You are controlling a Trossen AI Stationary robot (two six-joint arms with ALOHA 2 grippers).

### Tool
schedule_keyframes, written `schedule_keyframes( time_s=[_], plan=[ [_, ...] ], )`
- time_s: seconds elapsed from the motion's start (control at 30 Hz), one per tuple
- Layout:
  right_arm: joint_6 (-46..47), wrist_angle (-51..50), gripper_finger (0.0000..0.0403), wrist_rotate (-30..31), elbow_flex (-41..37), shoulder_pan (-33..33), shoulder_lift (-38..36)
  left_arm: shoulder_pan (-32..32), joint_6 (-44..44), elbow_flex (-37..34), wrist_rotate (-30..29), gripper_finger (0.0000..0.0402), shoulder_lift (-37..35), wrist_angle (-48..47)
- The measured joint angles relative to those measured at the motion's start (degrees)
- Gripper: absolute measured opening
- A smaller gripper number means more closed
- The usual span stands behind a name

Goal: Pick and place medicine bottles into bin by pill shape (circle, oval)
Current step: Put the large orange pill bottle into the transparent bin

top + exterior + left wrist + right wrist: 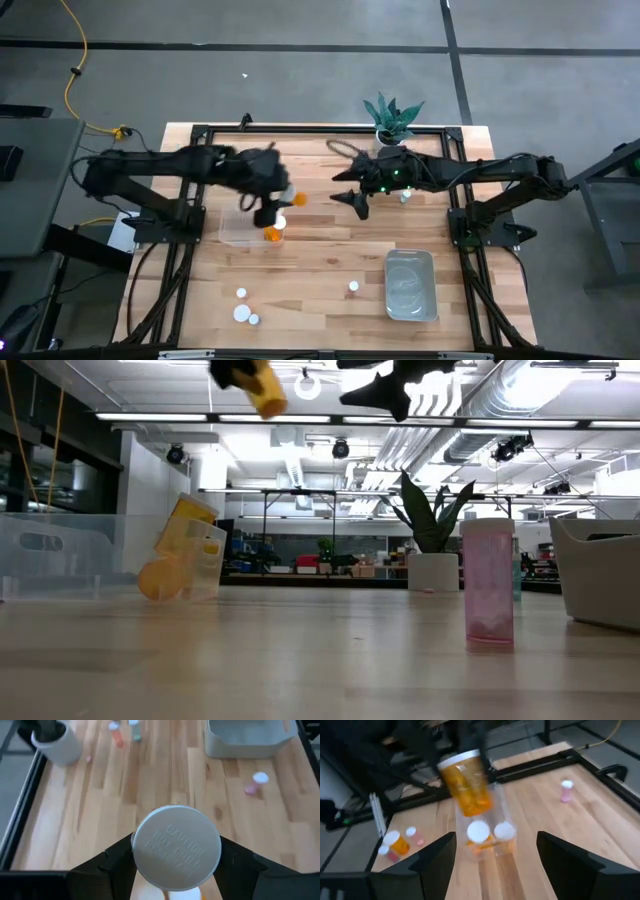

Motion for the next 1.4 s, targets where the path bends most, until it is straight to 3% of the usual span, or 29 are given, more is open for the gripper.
schedule_keyframes(
  time_s=[0.17, 0.37, 0.6, 1.07, 1.4],
  plan=[
    [-1.77, 0.74, 0.0268, 0.29, -0.02, 2.08, 2.50, 4.36, 3.96, 5.02, 1.30, 0.0213, 7.97, 1.65],
    [-2.85, 1.34, 0.0268, 7.81, -0.02, 2.76, 3.42, 6.62, 3.23, 8.33, 5.03, 0.0213, 12.83, 1.69],
    [-5.65, 1.82, 0.0268, 9.91, -0.02, 2.61, 3.81, 6.67, 1.99, 8.49, 5.78, 0.0213, 13.03, 1.96],
    [-4.83, 1.86, 0.0268, 4.53, 1.32, 2.34, 5.36, 6.67, 0.51, 8.49, 5.59, 0.0213, 12.59, 3.02],
    [-9.21, -0.17, 0.0268, 5.28, 3.10, 2.37, 6.43, 6.67, -2.07, 8.49, 5.59, 0.0213, 12.42, 4.03]
  ],
)
